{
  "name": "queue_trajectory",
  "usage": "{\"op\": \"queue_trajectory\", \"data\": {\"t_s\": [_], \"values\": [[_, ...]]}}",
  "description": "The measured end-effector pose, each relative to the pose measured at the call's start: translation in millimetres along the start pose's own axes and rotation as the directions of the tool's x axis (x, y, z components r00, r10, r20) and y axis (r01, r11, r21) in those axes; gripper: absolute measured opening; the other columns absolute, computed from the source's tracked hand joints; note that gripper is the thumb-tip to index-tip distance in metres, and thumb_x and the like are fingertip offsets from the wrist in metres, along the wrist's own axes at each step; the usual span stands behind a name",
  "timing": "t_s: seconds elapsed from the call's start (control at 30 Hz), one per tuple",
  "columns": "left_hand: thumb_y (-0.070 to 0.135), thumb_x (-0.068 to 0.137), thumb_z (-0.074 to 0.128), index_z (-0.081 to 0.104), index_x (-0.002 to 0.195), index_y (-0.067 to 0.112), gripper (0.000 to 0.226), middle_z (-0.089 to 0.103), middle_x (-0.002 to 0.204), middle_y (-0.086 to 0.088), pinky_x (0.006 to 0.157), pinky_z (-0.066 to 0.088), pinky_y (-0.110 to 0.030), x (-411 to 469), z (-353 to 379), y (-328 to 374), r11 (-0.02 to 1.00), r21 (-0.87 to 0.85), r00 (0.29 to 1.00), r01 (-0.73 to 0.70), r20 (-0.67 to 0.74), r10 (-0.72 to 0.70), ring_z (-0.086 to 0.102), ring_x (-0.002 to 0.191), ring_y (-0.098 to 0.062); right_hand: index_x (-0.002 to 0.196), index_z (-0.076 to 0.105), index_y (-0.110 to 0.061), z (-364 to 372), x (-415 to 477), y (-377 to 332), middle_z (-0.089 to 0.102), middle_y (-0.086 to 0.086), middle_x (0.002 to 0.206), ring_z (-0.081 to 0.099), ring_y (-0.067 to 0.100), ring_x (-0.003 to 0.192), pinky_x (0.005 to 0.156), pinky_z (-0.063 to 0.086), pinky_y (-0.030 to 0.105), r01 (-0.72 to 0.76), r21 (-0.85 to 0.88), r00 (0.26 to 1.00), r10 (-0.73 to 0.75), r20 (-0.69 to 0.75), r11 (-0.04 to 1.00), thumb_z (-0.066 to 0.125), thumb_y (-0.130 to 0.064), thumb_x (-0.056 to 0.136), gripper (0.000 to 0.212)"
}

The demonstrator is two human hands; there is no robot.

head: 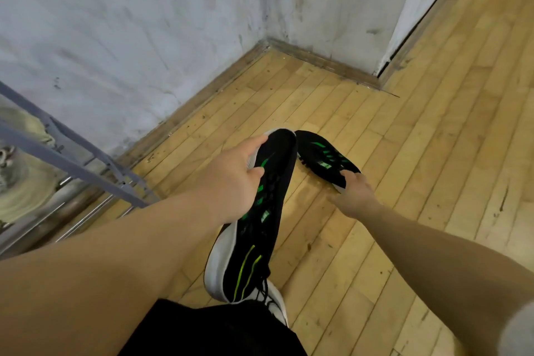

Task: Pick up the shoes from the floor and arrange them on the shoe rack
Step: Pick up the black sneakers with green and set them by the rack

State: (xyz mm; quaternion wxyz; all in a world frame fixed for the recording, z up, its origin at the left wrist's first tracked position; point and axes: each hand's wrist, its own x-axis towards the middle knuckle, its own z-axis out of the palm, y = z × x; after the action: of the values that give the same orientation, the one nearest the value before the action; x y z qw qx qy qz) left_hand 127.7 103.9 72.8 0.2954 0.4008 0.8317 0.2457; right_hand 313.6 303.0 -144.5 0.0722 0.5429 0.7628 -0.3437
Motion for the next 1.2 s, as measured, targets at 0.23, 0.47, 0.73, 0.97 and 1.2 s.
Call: {"op": "queue_trajectory", "data": {"t_s": [0.23, 0.47, 0.73, 0.97, 1.2], "values": [[0.026, 0.105, 0.053, 0.034, 0.15, 0.058, 0.059, 0.05, 0.152, 0.021, 0.062, 0.048, -0.004, 21, -11, -26, 0.999, 0.012, 0.998, 0.044, -0.039, -0.043, 0.067, 0.086, 0.003, 0.161, 0.003, -0.032, 7, 68, 12, 0.022, 0.014, 0.159, 0.038, 0.041, 0.138, 0.111, 0.04, 0.05, -0.081, -0.211, 0.997, 0.081, -0.007, 0.974, 0.071, -0.055, 0.084, 0.106], [0.024, 0.103, 0.056, 0.04, 0.15, 0.054, 0.058, 0.057, 0.144, 0.02, 0.082, 0.049, -0.013, 25, -25, -37, 0.998, -0.013, 0.995, 0.056, -0.085, -0.057, 0.064, 0.108, -0.001, 0.161, -0.002, -0.038, 35, 51, -3, 0.054, 0.015, 0.136, 0.051, 0.038, 0.119, 0.093, 0.047, 0.046, -0.121, -0.251, 0.992, 0.108, -0.063, 0.96, 0.044, -0.064, 0.087, 0.091], [0.019, 0.105, 0.053, 0.038, 0.153, 0.052, 0.06, 0.043, 0.155, 0.023, 0.109, 0.027, -0.017, 1, -77, -15, 0.983, 0.153, 0.986, -0.099, -0.117, 0.117, 0.039, 0.144, -0.003, 0.154, 0.02, -0.047, 36, -74, -69, 0.059, -0.008, 0.122, 0.063, 0.024, 0.106, 0.084, 0.054, 0.035, 0.09, 0.265, 0.991, -0.114, 0.074, 0.96, 0.054, -0.076, 0.077, 0.089], [0.018, 0.107, 0.052, 0.037, 0.153, 0.049, 0.058, 0.042, 0.155, 0.019, 0.111, 0.023, -0.018, -71, -124, -49, 0.965, 0.251, 0.993, -0.081, -0.067, 0.101, 0.034, 0.145, -0.003, 0.143, 0.047, -0.039, -14, -150, -115, 0.061, -0.011, 0.126, 0.056, 0.014, 0.109, 0.087, 0.045, 0.029, 0.438, 0.116, 0.849, -0.453, 0.272, 0.891, 0.064, -0.048, 0.083, 0.063], [0.017, 0.104, 0.057, 0.043, 0.148, 0.054, 0.059, 0.046, 0.156, 0.015, 0.107, 0.035, -0.024, -153, -104, -159, 0.988, 0.079, 0.971, 0.129, -0.212, -0.11, 0.042, 0.145, -0.012, 0.111, 0.066, -0.038, 13, -174, -177, 0.07, -0.004, 0.101, 0.065, 0.02, 0.095, 0.088, 0.056, 0.045, 0.527, 0.033, 0.742, -0.479, 0.47, 0.849, 0.062, -0.055, 0.069, 0.046]]}}
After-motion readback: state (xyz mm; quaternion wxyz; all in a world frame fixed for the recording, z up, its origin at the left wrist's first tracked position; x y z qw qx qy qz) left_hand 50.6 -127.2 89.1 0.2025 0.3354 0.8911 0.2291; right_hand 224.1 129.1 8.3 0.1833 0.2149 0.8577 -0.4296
